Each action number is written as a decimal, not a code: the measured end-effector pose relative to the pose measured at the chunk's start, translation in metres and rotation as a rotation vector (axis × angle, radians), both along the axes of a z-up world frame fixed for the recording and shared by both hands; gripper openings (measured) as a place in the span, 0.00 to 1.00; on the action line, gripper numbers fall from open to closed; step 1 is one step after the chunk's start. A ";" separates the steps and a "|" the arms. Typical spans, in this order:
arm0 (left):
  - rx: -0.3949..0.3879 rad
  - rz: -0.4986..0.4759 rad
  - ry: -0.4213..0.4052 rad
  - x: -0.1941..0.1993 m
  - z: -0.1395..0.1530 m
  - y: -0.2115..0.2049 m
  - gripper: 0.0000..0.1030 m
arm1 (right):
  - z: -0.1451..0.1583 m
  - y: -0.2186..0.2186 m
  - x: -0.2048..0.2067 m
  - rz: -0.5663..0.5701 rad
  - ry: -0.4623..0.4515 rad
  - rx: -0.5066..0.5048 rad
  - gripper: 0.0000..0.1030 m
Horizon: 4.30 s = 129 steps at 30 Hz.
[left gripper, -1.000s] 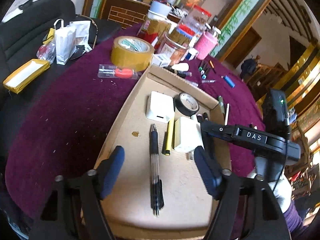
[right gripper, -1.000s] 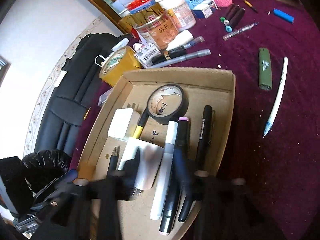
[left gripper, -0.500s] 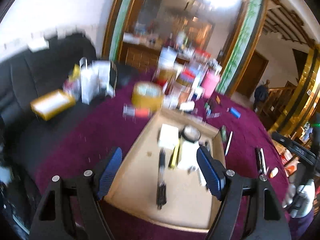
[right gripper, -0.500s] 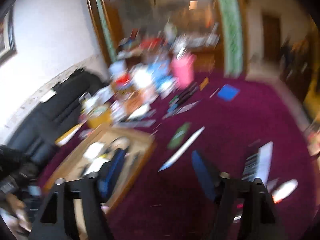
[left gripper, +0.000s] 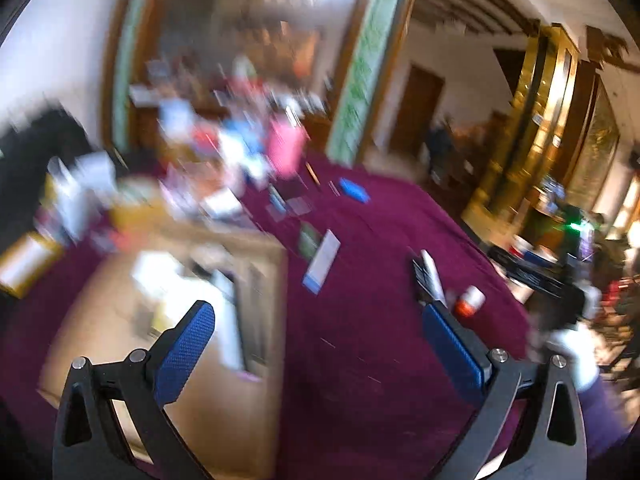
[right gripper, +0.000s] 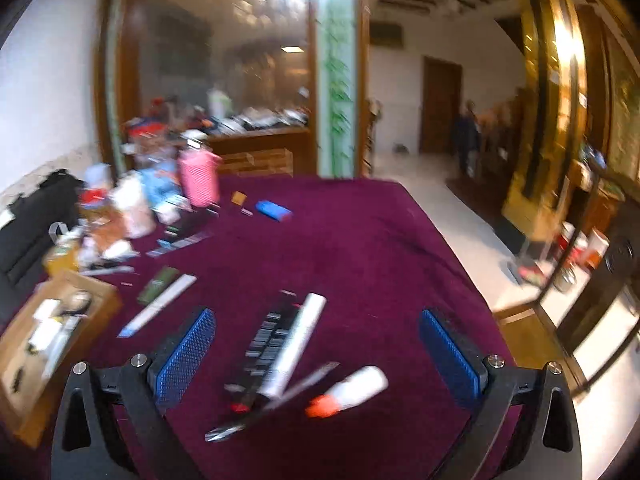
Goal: Organize rigid objects
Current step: 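Move both open tools back over the remaining markers, then grasp the black marker with the left tool, then carry the black marker toward the box while the right tool grasps a red-capped black marker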
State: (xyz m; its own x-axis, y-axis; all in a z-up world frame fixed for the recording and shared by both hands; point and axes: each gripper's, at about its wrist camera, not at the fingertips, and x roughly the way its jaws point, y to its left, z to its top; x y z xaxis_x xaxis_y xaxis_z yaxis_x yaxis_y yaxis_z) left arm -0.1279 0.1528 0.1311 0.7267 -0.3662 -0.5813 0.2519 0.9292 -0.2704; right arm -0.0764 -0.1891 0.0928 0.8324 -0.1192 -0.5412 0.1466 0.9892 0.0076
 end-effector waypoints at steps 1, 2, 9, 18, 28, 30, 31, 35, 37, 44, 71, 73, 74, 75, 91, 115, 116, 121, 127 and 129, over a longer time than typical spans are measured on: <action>-0.008 -0.017 0.040 0.007 -0.008 -0.010 1.00 | -0.007 -0.009 0.010 -0.010 0.023 0.020 1.00; -0.012 -0.030 0.069 0.012 -0.014 -0.019 1.00 | -0.012 -0.019 0.018 -0.018 0.040 0.048 1.00; -0.007 -0.117 0.207 0.061 -0.050 -0.097 1.00 | -0.052 -0.087 0.053 -0.137 0.041 0.228 0.99; -0.035 -0.189 0.318 0.142 -0.099 -0.182 0.98 | -0.063 -0.127 0.039 -0.211 0.039 0.448 0.99; 0.245 -0.206 0.248 0.176 -0.123 -0.225 0.88 | -0.065 -0.120 0.041 -0.170 0.044 0.484 0.99; 0.229 -0.203 0.243 0.176 -0.125 -0.222 0.88 | -0.066 -0.121 0.041 -0.169 0.050 0.497 0.99; 0.232 -0.199 0.243 0.178 -0.125 -0.223 0.88 | -0.067 -0.121 0.041 -0.169 0.053 0.503 0.99; 0.287 -0.191 0.216 0.180 -0.123 -0.226 0.88 | -0.070 -0.122 0.042 -0.172 0.063 0.510 0.99; 0.337 -0.197 0.193 0.180 -0.119 -0.229 0.86 | -0.070 -0.122 0.042 -0.173 0.065 0.511 0.99; 0.426 -0.185 0.156 0.182 -0.115 -0.232 0.85 | -0.074 -0.124 0.042 -0.172 0.079 0.537 0.99; 0.339 -0.269 0.254 0.154 -0.122 -0.219 0.73 | -0.082 -0.126 0.046 -0.201 0.120 0.513 0.99; 0.372 -0.258 0.232 0.150 -0.125 -0.226 0.74 | -0.085 -0.127 0.048 -0.213 0.134 0.508 0.99; 0.375 -0.260 0.219 0.147 -0.124 -0.226 0.66 | -0.087 -0.129 0.049 -0.217 0.140 0.510 0.99; 0.370 -0.264 0.205 0.143 -0.122 -0.222 0.58 | -0.087 -0.130 0.049 -0.221 0.144 0.511 0.99; -0.036 -0.120 0.136 0.053 -0.048 -0.070 0.14 | -0.085 -0.126 0.047 -0.162 0.110 0.530 0.99; -0.182 -0.083 0.130 0.011 -0.057 0.004 0.14 | -0.088 -0.037 0.109 0.211 0.391 0.763 0.99; -0.187 -0.081 0.132 0.011 -0.057 0.005 0.14 | -0.088 -0.034 0.111 0.205 0.402 0.743 0.99; -0.199 -0.088 0.140 0.011 -0.063 0.005 0.14 | -0.092 -0.009 0.129 0.140 0.475 0.528 0.99; -0.195 -0.096 0.103 0.003 -0.055 0.011 0.14 | -0.096 0.026 0.134 0.037 0.488 0.176 0.68; -0.205 -0.095 0.092 -0.001 -0.050 0.015 0.14 | -0.094 0.025 0.129 0.028 0.465 0.127 0.27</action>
